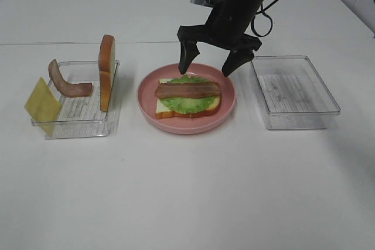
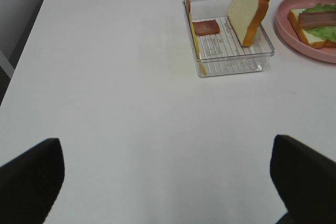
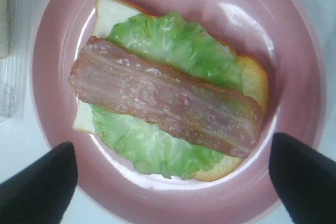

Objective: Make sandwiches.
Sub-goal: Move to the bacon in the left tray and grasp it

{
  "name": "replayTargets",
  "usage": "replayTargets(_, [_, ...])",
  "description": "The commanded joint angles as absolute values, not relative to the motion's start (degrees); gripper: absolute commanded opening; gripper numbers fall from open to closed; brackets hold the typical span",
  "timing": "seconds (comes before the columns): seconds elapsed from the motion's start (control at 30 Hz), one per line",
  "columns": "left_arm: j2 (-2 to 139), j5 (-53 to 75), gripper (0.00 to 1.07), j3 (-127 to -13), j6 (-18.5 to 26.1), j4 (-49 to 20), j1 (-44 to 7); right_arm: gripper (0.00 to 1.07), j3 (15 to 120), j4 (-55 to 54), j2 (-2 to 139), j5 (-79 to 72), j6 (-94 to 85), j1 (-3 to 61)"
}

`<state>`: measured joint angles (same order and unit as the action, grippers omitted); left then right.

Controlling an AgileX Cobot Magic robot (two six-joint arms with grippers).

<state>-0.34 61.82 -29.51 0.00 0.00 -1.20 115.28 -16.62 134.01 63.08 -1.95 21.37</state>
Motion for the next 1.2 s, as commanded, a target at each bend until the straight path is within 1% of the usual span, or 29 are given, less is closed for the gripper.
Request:
replayTargets(0.03, [-1.3,61.6,1.02,-29.6,-0.3,0.0,-1.2,0.99,115.5,-15.5,131.7,63.7,-1.3,21.4])
replayTargets(0.1, [-1.3,61.6,1.02,-29.6,-0.3,0.0,-1.2,0.99,115.5,-11.3,129.7,65.1,1.8,21.4])
replayTargets(0.13, [-1.3,61.6,1.02,-29.6,-0.3,0.0,-1.2,0.99,115.5,-11.3,129.7,65.1,1.8,21.4])
replayTargets(0.17, [-1.3,61.6,1.02,-29.6,-0.3,0.0,-1.2,0.99,115.5,-5.8,128.3,66.7,4.2,21.3])
replayTargets(0.2, [-1.3,61.6,1.02,-29.6,-0.3,0.0,-1.2,0.99,115.5,-5.8,128.3,66.7,4.2,21.3])
replayTargets(0.23, [-1.3,61.6,1.02,-29.6,-0.3,0.0,-1.2,0.99,115.5,-0.6,127.4,69.0,6.6,20.9])
replayTargets(0.27, [-1.3,61.6,1.02,-29.6,-0.3,0.0,-1.2,0.99,115.5,1.0,127.0,71.3,7.7,19.6])
replayTargets(0.37, [-1.3,61.6,1.02,-29.6,-0.3,0.0,-1.2,0.99,115.5,0.9,126.9,72.2,7.7,18.7])
replayTargets(0.43, [-1.3,61.6,1.02,-29.6,-0.3,0.0,-1.2,0.99,115.5,0.7,126.9,75.6,7.0,14.4])
replayTargets(0.47, [-1.3,61.6,1.02,-29.6,-0.3,0.0,-1.2,0.99,115.5,0.7,126.9,75.6,7.0,14.4])
replayTargets(0.53, [-1.3,61.6,1.02,-29.6,-0.3,0.0,-1.2,0.98,115.4,0.0,126.9,76.1,7.0,11.2])
replayTargets(0.57, [-1.3,61.6,1.02,-29.6,-0.3,0.0,-1.2,0.98,115.4,0.0,126.9,76.1,7.0,11.2])
replayTargets(0.63, [-1.3,61.6,1.02,-29.6,-0.3,0.0,-1.2,0.98,114.9,-1.5,126.1,76.1,7.0,9.2])
replayTargets(0.73, [-1.3,61.6,1.02,-29.6,-0.3,0.0,-1.2,0.97,114.2,-1.4,125.4,76.1,6.8,9.1])
replayTargets(0.8, [-1.3,61.6,1.02,-29.6,-0.3,0.0,-1.2,0.96,110.1,0.8,122.0,76.1,6.0,9.1])
replayTargets(0.83, [-1.3,61.6,1.02,-29.6,-0.3,0.0,-1.2,0.96,110.1,0.8,122.0,76.1,6.0,9.1])
replayTargets(0.87, [-1.3,61.6,1.02,-29.6,-0.3,0.0,-1.2,0.96,106.9,1.3,119.9,76.1,6.0,9.1])
replayTargets(0.97, [-1.3,61.6,1.02,-29.6,-0.3,0.0,-1.2,0.96,105.1,1.7,118.6,76.1,6.0,8.9])
replayTargets(1.03, [-1.3,61.6,1.02,-29.6,0.0,0.0,-1.3,0.95,96.2,2.1,112.0,75.6,5.9,8.7])
replayTargets(1.07, [-1.3,61.6,1.02,-29.6,0.0,0.0,-1.3,0.95,96.2,2.1,112.0,75.6,5.9,8.7])
replayTargets(1.1, [-1.3,61.6,1.02,-29.6,0.0,0.0,-1.3,0.95,94.0,2.1,110.2,75.1,5.9,8.7])
replayTargets(1.13, [-1.3,61.6,1.02,-29.6,0.0,0.0,-1.3,0.94,88.4,2.0,105.8,73.4,6.1,8.7])
replayTargets(1.17, [-1.3,61.6,1.02,-29.6,0.0,0.0,-1.3,0.94,88.4,2.0,105.8,73.4,6.1,8.7])
replayTargets(1.2, [-1.3,61.6,1.02,-29.6,0.0,0.0,-1.3,0.94,85.1,1.9,103.0,72.3,6.4,8.7])
